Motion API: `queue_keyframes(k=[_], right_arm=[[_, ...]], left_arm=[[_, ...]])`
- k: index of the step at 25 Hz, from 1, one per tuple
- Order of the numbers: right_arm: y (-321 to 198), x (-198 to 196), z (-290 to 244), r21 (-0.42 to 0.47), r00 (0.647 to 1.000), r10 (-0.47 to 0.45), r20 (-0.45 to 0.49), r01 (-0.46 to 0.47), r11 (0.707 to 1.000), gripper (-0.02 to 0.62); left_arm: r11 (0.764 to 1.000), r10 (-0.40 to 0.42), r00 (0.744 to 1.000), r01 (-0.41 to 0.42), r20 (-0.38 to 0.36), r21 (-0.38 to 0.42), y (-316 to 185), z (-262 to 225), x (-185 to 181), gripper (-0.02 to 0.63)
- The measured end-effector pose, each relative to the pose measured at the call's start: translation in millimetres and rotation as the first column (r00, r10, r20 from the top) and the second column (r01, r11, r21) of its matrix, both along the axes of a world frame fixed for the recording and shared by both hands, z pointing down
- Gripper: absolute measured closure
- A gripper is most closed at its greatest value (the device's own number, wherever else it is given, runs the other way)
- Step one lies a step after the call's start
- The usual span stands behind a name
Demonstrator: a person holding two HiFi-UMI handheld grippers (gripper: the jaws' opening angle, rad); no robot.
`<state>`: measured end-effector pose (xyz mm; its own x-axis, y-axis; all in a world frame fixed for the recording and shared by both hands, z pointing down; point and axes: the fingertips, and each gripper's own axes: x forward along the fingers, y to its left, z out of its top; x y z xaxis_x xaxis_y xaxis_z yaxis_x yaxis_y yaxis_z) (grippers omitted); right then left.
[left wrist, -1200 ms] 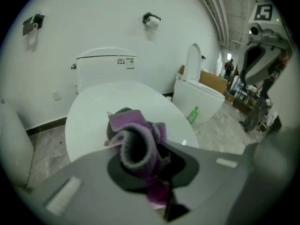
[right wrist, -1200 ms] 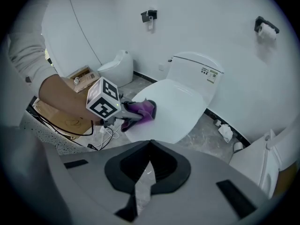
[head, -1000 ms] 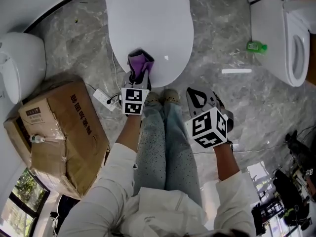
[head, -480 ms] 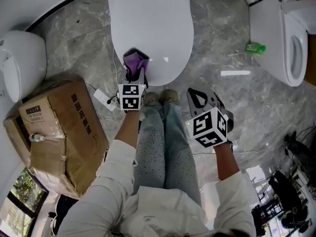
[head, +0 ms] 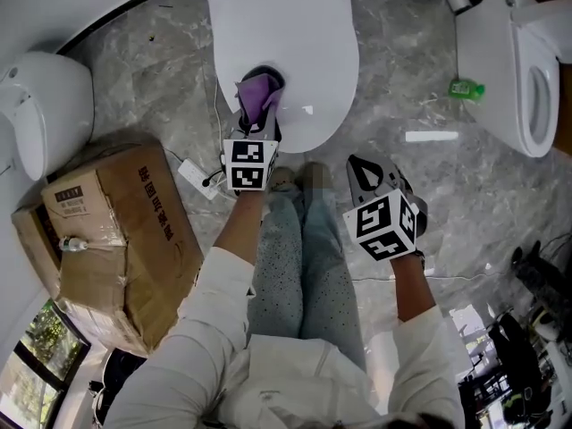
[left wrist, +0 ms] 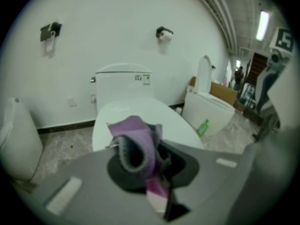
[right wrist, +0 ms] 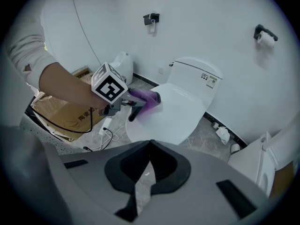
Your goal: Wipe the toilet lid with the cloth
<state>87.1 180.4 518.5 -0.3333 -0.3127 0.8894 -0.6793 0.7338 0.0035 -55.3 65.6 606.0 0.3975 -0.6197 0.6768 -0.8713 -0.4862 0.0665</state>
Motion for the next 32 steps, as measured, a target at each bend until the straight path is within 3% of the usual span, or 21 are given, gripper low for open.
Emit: queue_keyframes(k=[14, 26, 32], right_arm=[[-30.9, -26.0, -42.9, 0.087, 0.999, 0.025, 0.038, -0.028, 0.996, 0.581], [-79.1, -28.5, -119.0, 0.228, 0.997, 0.053, 0.048, -0.062, 0.972, 0.581], [-100.0, -22.0, -169.2, 0.298, 0.990, 0.106, 0.097, -0.130, 0.946, 0.581]], left_arm=[[0.989, 0.028, 0.999, -0.022, -0.042, 0.146, -18.6, -101.0, 5.2, 0.558], [0.947, 0.081, 0.994, -0.054, -0.073, 0.316, -40.2, -221.2, 32.0, 0.558], [0.925, 0.099, 0.991, -0.058, -0.090, 0.376, -45.5, -280.8, 41.9, 0.558]])
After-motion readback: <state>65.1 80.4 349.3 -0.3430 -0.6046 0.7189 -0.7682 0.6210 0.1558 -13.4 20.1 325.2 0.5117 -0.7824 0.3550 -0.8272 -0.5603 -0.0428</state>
